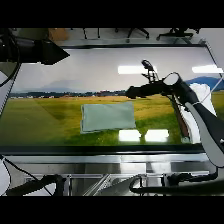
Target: Fold the shirts.
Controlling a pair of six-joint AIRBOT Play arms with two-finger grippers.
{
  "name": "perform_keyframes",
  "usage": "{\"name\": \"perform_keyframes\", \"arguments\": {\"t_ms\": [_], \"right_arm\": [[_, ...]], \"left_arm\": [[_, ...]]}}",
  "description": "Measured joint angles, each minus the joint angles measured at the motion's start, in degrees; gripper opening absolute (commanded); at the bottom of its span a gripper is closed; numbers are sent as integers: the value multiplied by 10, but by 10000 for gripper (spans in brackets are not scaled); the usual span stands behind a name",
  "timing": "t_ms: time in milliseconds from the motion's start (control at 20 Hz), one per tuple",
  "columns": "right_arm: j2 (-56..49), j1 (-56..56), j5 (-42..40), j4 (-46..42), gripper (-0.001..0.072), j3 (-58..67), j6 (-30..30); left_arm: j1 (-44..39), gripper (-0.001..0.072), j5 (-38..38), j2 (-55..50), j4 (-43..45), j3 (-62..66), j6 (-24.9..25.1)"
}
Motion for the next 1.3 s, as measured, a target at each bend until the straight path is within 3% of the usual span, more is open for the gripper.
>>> {"name": "perform_keyframes", "arguments": {"t_ms": [250, 500, 550, 650, 700, 1000, 1300], "right_arm": [[-66, -45, 83, -21, 657, -20, 31], [-133, -31, 104, 40, 656, -23, 7], [-143, -27, 108, 60, 584, -23, -2], [-160, -18, 107, 83, 117, -24, -21], [-167, -14, 104, 94, 21, -25, -34], [-136, -36, 128, 190, 20, 21, -78], [-66, -146, 139, 211, 20, 152, -2]], "left_arm": [[-3, 11, -1, 0, 0, 0, 0], [-4, 11, -7, 0, 0, 0, 0], [-4, 11, -8, 0, 0, 0, 0], [-4, 12, -9, 0, 0, 0, 0], [-4, 11, -9, 0, 0, 0, 0], [-4, 11, -10, -1, 0, 0, 0], [-4, 11, -13, -1, 0, 0, 0]]}}
